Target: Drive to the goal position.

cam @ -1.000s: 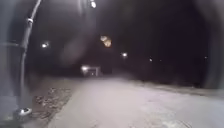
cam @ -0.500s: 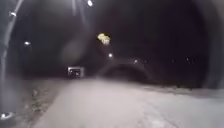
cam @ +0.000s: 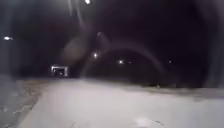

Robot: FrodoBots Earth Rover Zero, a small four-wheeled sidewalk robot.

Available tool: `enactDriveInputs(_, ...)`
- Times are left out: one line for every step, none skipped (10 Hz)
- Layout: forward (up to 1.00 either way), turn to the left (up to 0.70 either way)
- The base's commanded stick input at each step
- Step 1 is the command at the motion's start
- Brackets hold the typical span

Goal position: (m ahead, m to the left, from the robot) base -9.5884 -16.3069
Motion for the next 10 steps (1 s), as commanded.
enactDriveInputs(0.0, -0.7)
enactDriveInputs(0.0, -0.7)
enactDriveInputs(0.0, -0.7)
enactDriveInputs(0.0, -0.7)
enactDriveInputs(0.0, -0.7)
enactDriveInputs(0.0, -0.7)
enactDriveInputs(0.0, -0.7)
enactDriveInputs(0.0, -0.7)
enactDriveInputs(0.0, -0.7)
enactDriveInputs(0.0, -0.7)
